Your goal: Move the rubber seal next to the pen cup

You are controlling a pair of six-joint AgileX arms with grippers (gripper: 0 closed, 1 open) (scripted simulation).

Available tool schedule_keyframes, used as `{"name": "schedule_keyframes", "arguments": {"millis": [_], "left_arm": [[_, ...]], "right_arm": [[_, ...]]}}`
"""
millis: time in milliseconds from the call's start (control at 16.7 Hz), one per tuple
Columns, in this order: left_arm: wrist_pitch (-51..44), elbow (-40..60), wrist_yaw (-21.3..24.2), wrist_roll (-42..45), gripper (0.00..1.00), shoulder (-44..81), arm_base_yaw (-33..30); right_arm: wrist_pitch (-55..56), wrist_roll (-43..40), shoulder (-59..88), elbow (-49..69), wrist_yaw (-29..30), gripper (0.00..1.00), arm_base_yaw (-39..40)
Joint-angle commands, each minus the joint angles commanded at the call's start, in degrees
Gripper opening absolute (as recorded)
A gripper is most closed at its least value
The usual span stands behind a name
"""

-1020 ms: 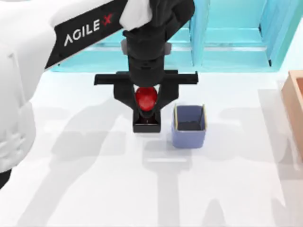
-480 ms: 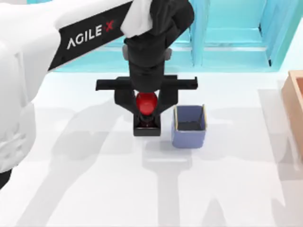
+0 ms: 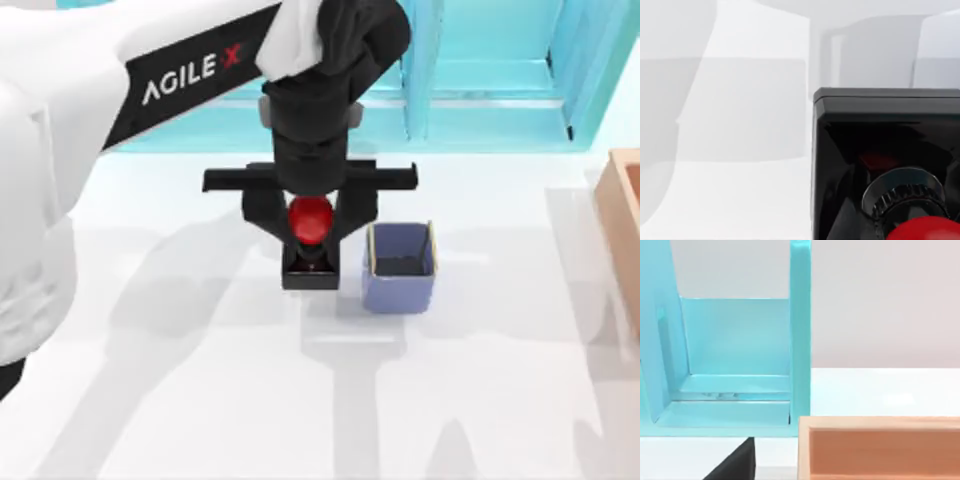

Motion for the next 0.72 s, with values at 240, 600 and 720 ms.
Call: {"name": "schedule_keyframes", "arguments": {"millis": [240, 600, 720], "left_arm": [[0.0, 0.0, 0.0, 0.0, 0.83, 0.0, 0.0], [0.0, 0.0, 0.0, 0.0, 1.0, 0.0, 0.0], [0.0, 0.0, 0.0, 0.0, 1.0, 0.0, 0.0]], "right_arm": [[0.0, 0.0, 0.0, 0.0, 0.0, 1.0, 0.0], [0.0, 0.0, 0.0, 0.0, 0.0, 1.0, 0.0], [0.0, 0.0, 0.0, 0.0, 0.0, 1.0, 0.0]]}}
